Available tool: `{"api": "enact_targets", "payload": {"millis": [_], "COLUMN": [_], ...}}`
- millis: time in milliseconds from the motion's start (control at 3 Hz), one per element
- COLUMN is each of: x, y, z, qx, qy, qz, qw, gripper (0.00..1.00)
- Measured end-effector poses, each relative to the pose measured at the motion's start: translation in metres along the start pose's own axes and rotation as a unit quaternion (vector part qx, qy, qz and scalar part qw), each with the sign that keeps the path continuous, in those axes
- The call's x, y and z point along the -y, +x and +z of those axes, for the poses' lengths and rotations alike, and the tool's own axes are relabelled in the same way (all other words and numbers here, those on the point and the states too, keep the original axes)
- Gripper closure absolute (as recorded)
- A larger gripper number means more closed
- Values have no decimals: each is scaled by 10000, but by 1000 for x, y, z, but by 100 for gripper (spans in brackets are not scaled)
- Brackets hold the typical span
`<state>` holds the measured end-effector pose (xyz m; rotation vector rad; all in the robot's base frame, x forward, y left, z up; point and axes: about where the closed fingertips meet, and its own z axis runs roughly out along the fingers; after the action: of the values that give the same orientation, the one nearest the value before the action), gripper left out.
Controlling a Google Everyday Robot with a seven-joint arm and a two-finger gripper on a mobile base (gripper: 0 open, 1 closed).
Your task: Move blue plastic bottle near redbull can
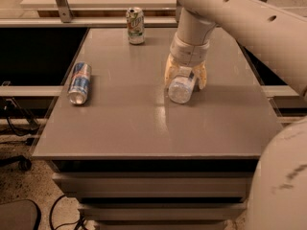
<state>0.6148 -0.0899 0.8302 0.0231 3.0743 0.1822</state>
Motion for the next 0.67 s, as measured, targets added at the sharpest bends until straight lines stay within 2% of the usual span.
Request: {"api": "enact_targets", "payload": {"millis": [667], "x": [-1], "y": [-1], "z": [-3], "qx": [2], "qy": [4], "qz": [-14], "qw": [10000], "gripper": [94]}}
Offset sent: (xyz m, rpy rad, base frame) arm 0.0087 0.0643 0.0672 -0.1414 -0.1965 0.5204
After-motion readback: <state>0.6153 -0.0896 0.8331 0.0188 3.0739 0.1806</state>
